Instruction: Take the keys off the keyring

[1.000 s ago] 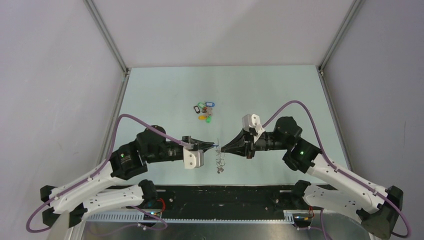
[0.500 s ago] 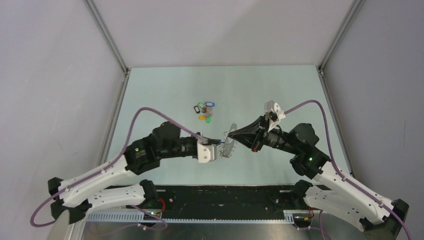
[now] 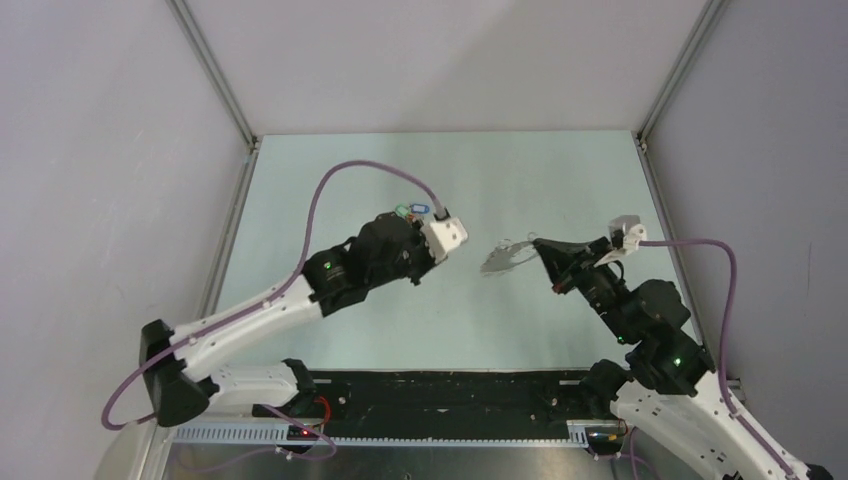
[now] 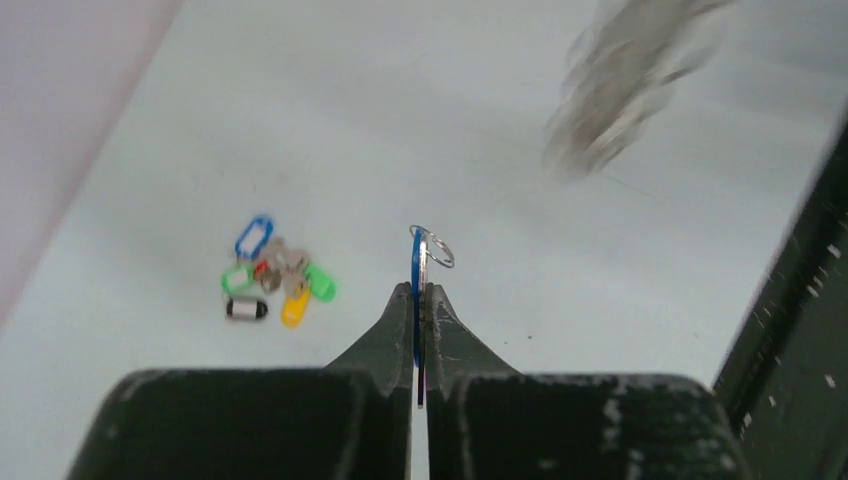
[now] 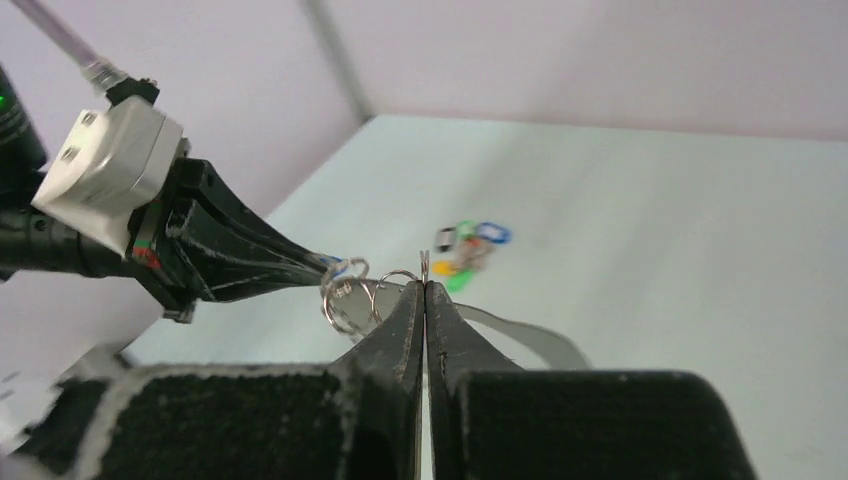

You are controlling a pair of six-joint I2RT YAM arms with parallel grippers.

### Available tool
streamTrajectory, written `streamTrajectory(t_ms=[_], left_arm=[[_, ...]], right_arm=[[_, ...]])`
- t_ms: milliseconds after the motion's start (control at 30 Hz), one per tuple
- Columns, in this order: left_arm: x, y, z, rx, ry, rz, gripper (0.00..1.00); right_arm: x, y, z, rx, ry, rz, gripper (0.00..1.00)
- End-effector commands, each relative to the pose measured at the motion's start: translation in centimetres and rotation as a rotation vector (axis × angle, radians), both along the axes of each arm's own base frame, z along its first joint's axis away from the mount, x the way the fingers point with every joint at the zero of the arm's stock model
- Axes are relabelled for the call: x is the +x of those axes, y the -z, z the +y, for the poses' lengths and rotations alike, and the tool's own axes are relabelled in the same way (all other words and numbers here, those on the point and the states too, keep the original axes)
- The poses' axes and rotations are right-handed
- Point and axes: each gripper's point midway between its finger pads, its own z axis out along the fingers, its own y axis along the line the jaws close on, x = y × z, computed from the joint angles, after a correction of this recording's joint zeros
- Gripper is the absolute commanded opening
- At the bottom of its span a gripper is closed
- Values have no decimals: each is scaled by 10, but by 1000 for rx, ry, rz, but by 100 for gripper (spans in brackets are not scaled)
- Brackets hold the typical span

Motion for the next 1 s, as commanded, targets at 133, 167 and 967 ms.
streamTrajectory(t_ms=[133,167,967], left_arm=[[99,80,19,-205,-529,446,0],[114,97,26,-208,-573,488,0],[204,99,98,-351,-858,523,100]], right_arm=[[49,38,-60,-221,360,72,0],[56,36,-65,-223,386,76,0],[158,34,-178,-150,834,267,99]])
